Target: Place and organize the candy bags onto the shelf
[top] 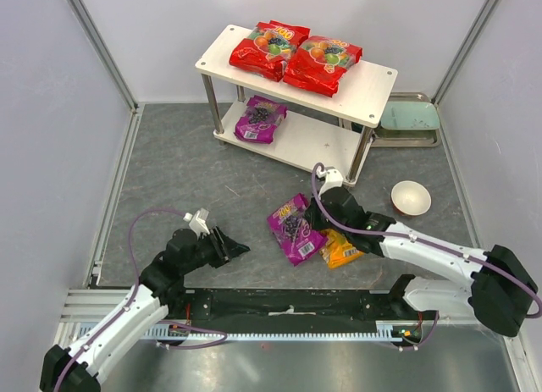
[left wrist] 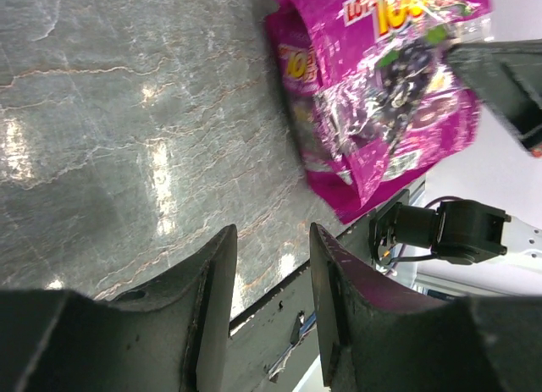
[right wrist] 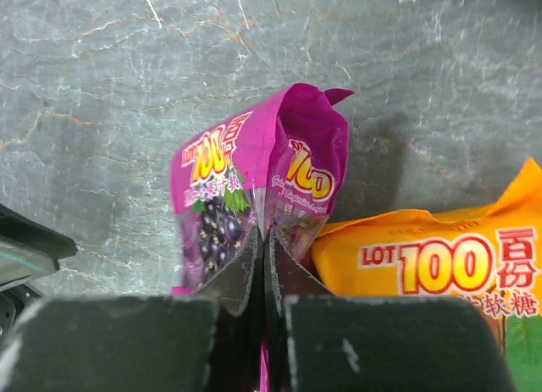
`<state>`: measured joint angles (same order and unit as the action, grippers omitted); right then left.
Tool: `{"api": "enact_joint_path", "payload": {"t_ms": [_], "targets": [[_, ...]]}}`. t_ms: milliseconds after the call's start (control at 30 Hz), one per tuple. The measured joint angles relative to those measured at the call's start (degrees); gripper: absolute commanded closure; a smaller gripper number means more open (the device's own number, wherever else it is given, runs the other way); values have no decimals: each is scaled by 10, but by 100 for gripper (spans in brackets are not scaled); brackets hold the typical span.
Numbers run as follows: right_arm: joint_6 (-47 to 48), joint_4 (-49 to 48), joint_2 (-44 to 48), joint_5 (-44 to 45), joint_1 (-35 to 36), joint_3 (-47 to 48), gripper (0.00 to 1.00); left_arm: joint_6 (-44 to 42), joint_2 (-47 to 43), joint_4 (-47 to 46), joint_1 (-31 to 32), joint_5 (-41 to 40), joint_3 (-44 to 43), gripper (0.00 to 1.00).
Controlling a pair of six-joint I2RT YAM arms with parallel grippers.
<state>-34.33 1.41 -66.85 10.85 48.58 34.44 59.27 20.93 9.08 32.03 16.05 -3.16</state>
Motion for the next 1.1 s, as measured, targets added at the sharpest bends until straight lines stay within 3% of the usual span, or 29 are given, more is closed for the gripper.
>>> {"api": "enact_joint_path", "payload": {"t_ms": [167,433,733,933,1100], "targets": [[66,101,4,22,1,93,100,-3,58,-24,0,5,0,54],[147,201,-9,132,34,181,100,-14,198,-106,0,19,-19,55],[161,197,-166,232,159,212,100,-22,295,-200,0,31,-51,58],[139,163,-176,227,186,219,100,-24,383,-277,5,38,-61,69],[113,128,-176,194,185,216,100,-23,479,-350,23,41,-66,71]]}}
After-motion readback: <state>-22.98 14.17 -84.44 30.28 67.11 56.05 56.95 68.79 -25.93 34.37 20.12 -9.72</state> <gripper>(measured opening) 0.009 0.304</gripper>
